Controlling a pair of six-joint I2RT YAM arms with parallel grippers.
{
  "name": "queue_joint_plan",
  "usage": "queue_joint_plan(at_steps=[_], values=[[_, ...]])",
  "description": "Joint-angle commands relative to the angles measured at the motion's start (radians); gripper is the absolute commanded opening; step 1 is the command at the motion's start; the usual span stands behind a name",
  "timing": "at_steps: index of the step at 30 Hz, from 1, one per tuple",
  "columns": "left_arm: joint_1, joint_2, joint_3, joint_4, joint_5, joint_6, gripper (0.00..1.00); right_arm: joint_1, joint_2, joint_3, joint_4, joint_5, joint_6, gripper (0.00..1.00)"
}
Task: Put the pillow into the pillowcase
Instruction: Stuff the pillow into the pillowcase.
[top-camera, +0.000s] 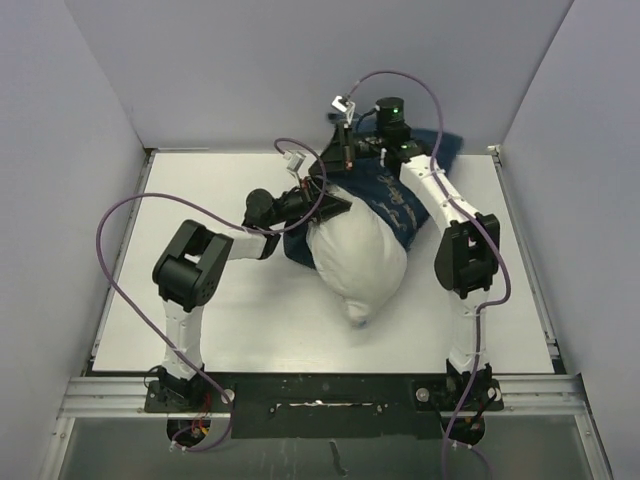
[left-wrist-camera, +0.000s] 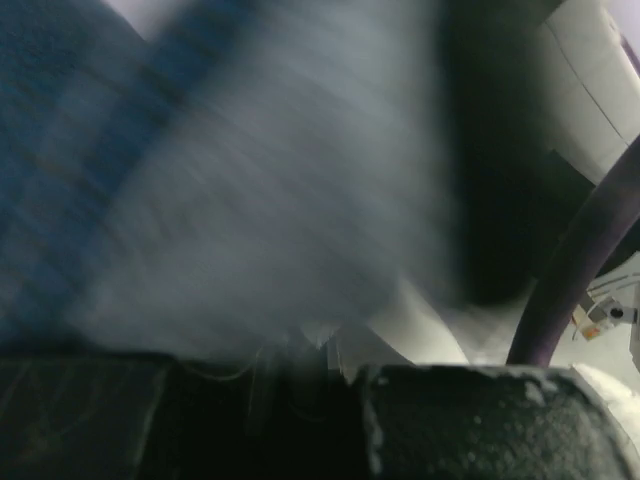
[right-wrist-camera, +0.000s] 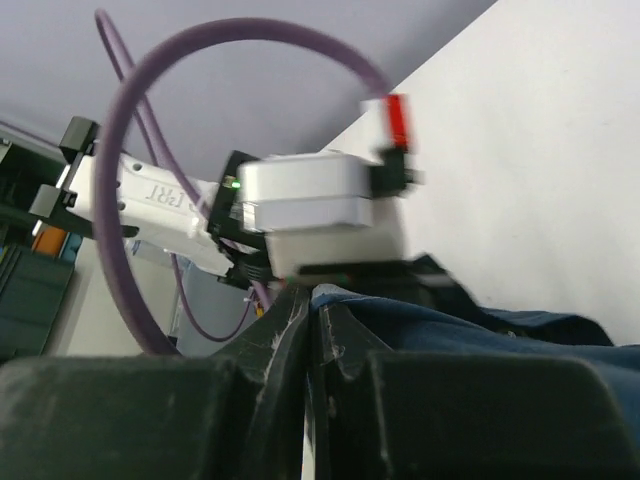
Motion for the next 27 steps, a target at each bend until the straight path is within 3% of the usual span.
queue_joint_plan(at_steps=[1, 3, 4, 8, 13, 18, 23, 27], values=[[0.023, 0.084, -0.015, 0.113, -0.144, -0.105, 0.00, 0.183, -0.156, -0.001, 0.224, -0.063, 0.119, 0.00], [0.062, 0.061, -0.075, 0.166, -0.283, -0.127, 0.00, 0.185, -0.199, -0.059, 0.179, -0.072, 0.068, 0.00], [0.079, 0.033, -0.123, 0.178, -0.364, -0.124, 0.00, 0.181, -0.218, -0.073, 0.079, -0.063, -0.020, 0.00], [0.134, -0.079, -0.364, 0.203, -0.624, -0.112, 0.00, 0.137, -0.257, -0.074, -0.417, 0.029, -0.540, 0.00], [0.143, -0.141, -0.537, 0.199, -0.819, -0.097, 0.00, 0.118, -0.224, -0.088, -0.685, 0.111, -0.787, 0.00], [0.077, -0.155, -0.518, 0.197, -1.009, -0.059, 0.00, 0.287, -0.196, -0.104, -0.810, 0.060, -0.876, 0.00], [0.052, -0.212, -0.512, 0.199, -1.014, -0.066, 0.00, 0.422, -0.223, -0.156, -0.794, -0.010, -0.851, 0.00], [0.056, -0.318, -0.564, 0.202, -1.009, -0.053, 0.00, 0.414, -0.257, -0.137, -0.764, 0.053, -0.844, 0.00]])
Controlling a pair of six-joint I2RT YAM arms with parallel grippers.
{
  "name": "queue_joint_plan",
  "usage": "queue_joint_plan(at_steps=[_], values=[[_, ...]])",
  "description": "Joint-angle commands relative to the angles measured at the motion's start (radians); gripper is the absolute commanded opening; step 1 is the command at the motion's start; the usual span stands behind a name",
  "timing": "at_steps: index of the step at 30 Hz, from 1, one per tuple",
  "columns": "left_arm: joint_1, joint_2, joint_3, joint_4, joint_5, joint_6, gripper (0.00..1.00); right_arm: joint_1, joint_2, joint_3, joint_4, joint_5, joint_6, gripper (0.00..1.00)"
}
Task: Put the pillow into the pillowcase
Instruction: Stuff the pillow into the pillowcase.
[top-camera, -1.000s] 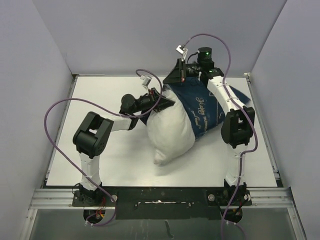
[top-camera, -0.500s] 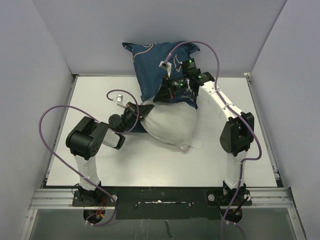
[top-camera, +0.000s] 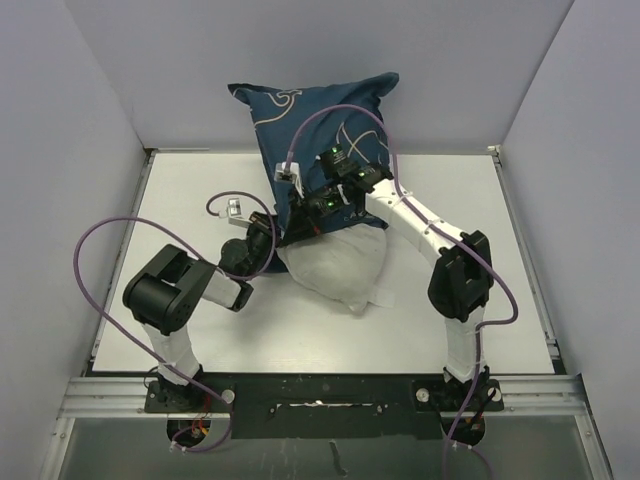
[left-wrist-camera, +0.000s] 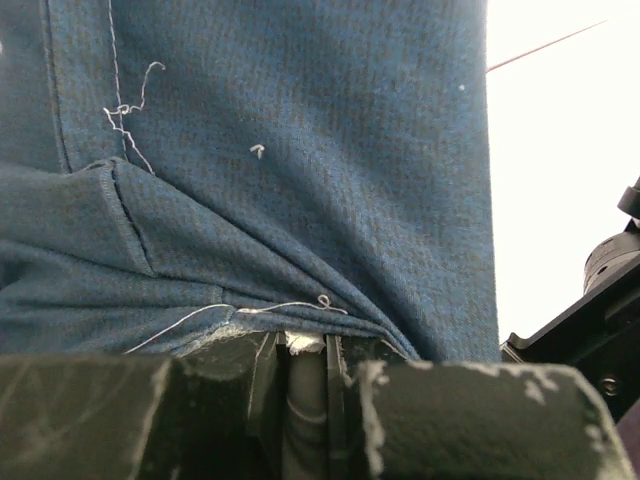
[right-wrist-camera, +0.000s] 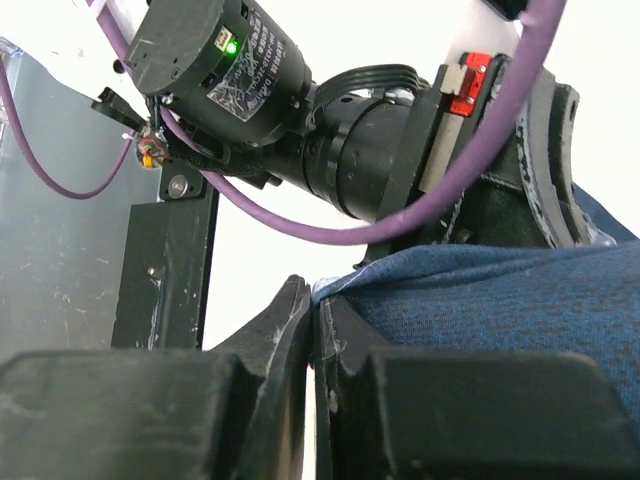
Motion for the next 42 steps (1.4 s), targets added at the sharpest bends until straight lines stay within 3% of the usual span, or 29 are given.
queue_joint_plan(at_steps=[1, 4, 6, 8, 12, 15, 18, 24, 28, 32, 34, 37, 39, 42], values=[[0.044, -0.153, -0.006, 0.023, -0.206, 0.059, 0.00, 0.056, -0.116, -0.003, -0.162, -0.195, 0.051, 0.00], [0.085, -0.173, -0.068, 0.015, -0.204, 0.073, 0.00, -0.071, -0.073, -0.052, -0.089, -0.098, 0.131, 0.00], [0.130, -0.159, -0.077, -0.057, -0.161, 0.076, 0.00, -0.109, -0.021, -0.013, -0.156, 0.014, 0.005, 0.02], [0.174, -0.149, -0.033, -0.192, -0.098, 0.077, 0.13, -0.120, 0.047, 0.061, -0.237, 0.078, -0.091, 0.08], [0.216, -0.199, 0.049, -0.457, 0.038, 0.123, 0.39, -0.125, 0.124, 0.212, -0.329, 0.065, -0.200, 0.19], [0.229, -0.326, 0.061, -0.711, 0.099, 0.216, 0.56, -0.126, 0.130, 0.299, -0.353, 0.043, -0.263, 0.34], [0.260, -0.484, 0.048, -0.944, 0.195, 0.298, 0.71, -0.146, 0.130, 0.387, -0.402, -0.014, -0.342, 0.56], [0.339, -0.767, 0.080, -1.443, 0.451, 0.503, 0.83, -0.245, 0.038, 0.469, -0.376, -0.139, -0.465, 1.00], [0.357, -0.902, 0.139, -1.706, 0.472, 0.636, 0.84, -0.332, 0.005, 0.373, -0.284, -0.041, -0.472, 0.98], [0.388, -0.991, 0.190, -1.851, 0.506, 0.681, 0.85, -0.445, 0.005, 0.244, -0.212, 0.038, -0.459, 0.98], [0.398, -1.021, 0.217, -1.889, 0.546, 0.674, 0.85, -0.475, -0.029, 0.128, -0.143, 0.116, -0.468, 0.98], [0.390, -1.033, 0.242, -1.806, 0.666, 0.574, 0.83, -0.501, -0.069, -0.047, -0.037, 0.168, -0.486, 0.99], [0.323, -1.011, 0.256, -1.726, 0.674, 0.515, 0.81, -0.506, -0.077, -0.103, 0.024, 0.172, -0.473, 0.97], [0.031, -0.956, 0.330, -1.707, 0.459, 0.682, 0.82, -0.506, -0.061, -0.130, 0.071, 0.159, -0.408, 0.90]])
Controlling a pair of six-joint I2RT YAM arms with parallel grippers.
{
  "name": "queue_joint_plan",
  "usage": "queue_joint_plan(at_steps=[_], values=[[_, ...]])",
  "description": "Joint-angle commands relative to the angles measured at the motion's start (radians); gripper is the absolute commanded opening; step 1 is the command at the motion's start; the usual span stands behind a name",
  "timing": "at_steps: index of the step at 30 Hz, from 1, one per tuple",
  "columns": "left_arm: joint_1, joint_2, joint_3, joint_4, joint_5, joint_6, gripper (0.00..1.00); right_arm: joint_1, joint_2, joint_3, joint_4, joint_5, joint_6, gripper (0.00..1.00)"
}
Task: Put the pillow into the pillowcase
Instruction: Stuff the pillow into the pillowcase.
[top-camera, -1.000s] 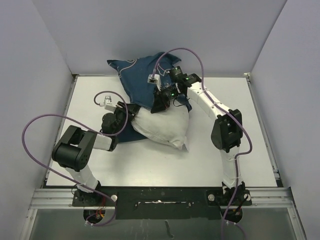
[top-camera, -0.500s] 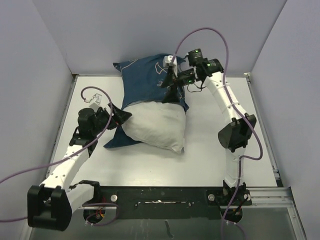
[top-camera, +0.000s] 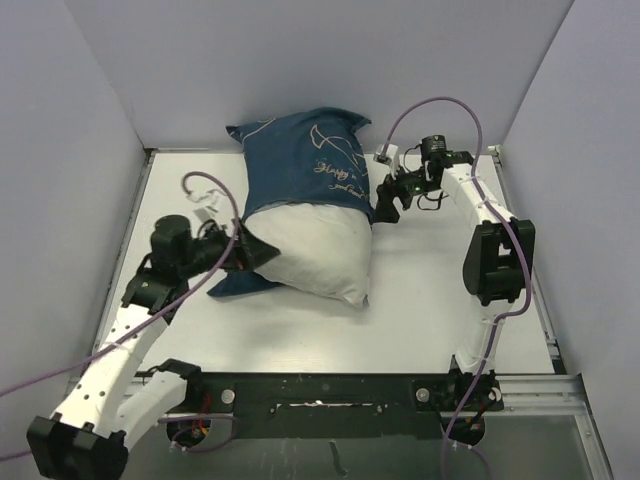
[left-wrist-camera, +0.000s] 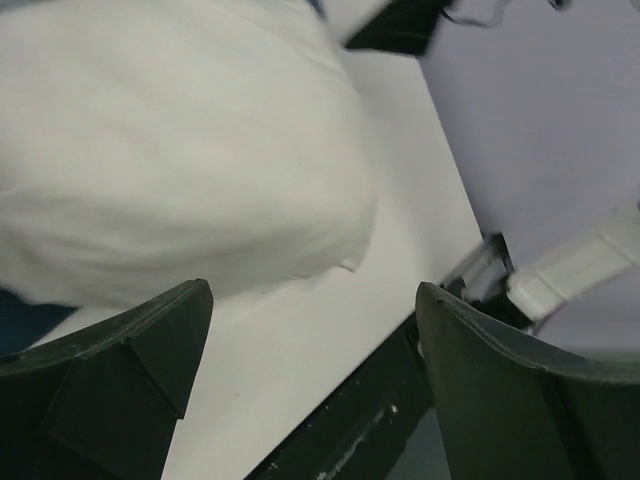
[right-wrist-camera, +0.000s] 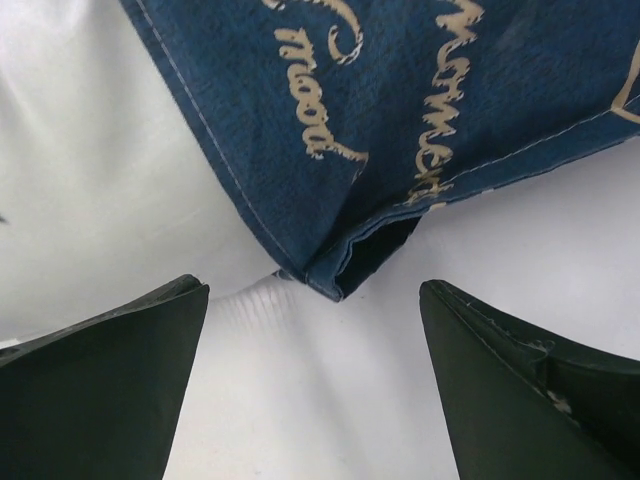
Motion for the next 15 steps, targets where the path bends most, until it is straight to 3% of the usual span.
queue_joint_plan(at_steps=[1, 3, 6, 10, 15], values=[[-0.386, 0.075, 0.143, 0.084, -0.211, 0.204, 0.84, 0.017, -0.044, -0.007, 0.169, -0.005, 0.066, 0.89], [-0.585, 0.147, 0.180, 0.113, -0.387, 0.435, 0.85, 0.021, -0.031, -0.020, 0.198, -0.007, 0.105, 0.87], [-0.765, 0.284, 0.215, 0.202, -0.479, 0.754, 0.90, 0.026, -0.019, -0.033, 0.225, 0.008, 0.138, 0.86], [-0.820, 0.505, 0.314, 0.198, -0.462, 1.086, 0.93, 0.034, -0.012, -0.044, 0.251, 0.055, 0.156, 0.79], [-0.819, 0.728, 0.464, 0.093, -0.474, 1.357, 0.94, 0.050, -0.014, -0.052, 0.219, 0.078, 0.139, 0.76]])
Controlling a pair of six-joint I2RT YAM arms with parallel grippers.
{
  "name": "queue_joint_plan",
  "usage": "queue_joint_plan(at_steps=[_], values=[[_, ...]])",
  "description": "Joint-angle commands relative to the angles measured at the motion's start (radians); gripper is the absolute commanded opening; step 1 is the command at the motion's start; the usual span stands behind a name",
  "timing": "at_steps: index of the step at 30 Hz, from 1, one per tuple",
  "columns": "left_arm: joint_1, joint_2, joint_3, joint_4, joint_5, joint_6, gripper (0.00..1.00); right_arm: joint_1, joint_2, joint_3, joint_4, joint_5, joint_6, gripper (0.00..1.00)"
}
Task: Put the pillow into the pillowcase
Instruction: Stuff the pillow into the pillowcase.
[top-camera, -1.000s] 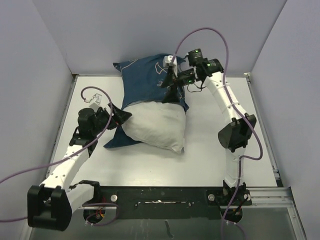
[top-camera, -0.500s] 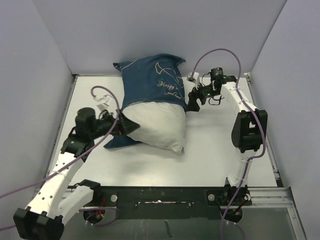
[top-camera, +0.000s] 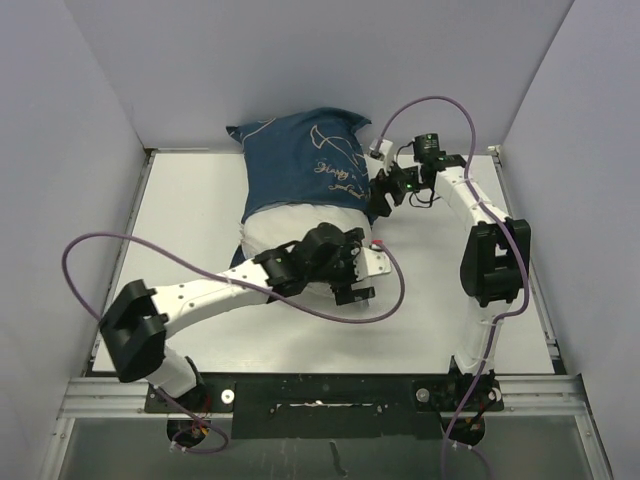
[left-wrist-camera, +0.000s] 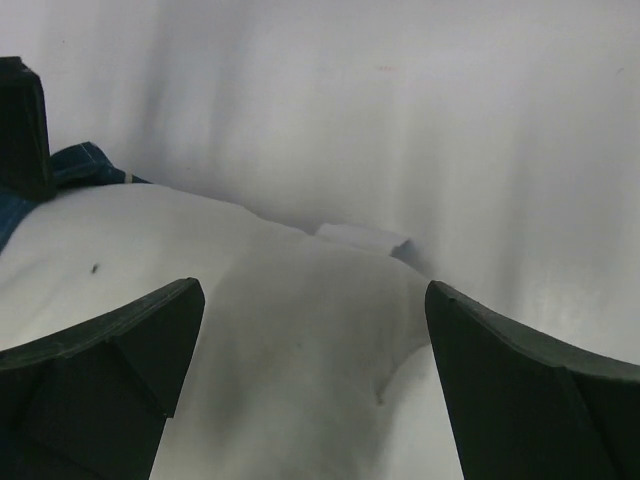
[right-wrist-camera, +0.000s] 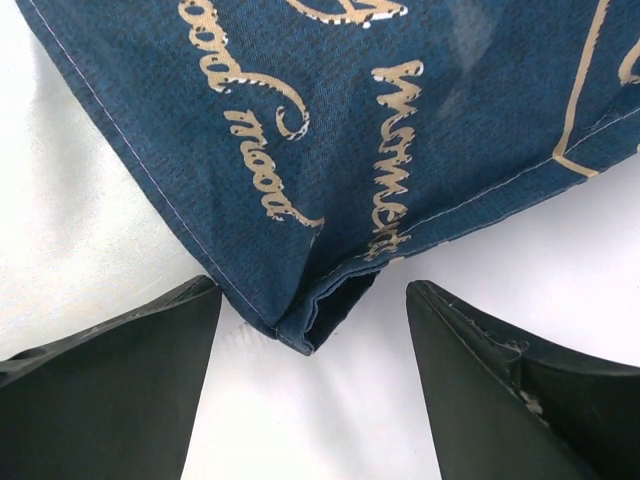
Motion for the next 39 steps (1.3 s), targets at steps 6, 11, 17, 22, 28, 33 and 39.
queue_joint_plan(at_steps=[6, 11, 17, 22, 28, 33, 39], values=[[0.057, 0.217, 0.150, -0.046, -0.174, 0.446, 0.93, 0.017, 0.001, -0.013, -0.005, 0.034, 0.001, 0.54], [0.155, 0.261, 0.206, -0.012, -0.195, 0.328, 0.43, 0.021, 0.053, 0.046, -0.078, -0.051, -0.006, 0.21], [0.278, 0.286, 0.239, 0.103, -0.234, 0.098, 0.00, 0.020, 0.040, 0.098, -0.246, -0.272, -0.122, 0.00], [0.354, 0.298, 0.293, 0.125, -0.319, -0.061, 0.00, 0.023, 0.002, 0.156, -0.585, -0.459, -0.418, 0.00], [0.378, 0.355, 0.344, 0.156, -0.466, -0.168, 0.00, 0.073, 0.027, 0.233, -0.967, -0.609, -0.633, 0.00], [0.374, 0.434, 0.369, 0.217, -0.561, -0.302, 0.00, 0.159, -0.016, 0.308, -0.965, -0.705, -0.543, 0.00], [0.367, 0.494, 0.430, 0.281, -0.733, -0.417, 0.00, 0.217, -0.076, 0.378, -0.888, -0.809, -0.374, 0.00]])
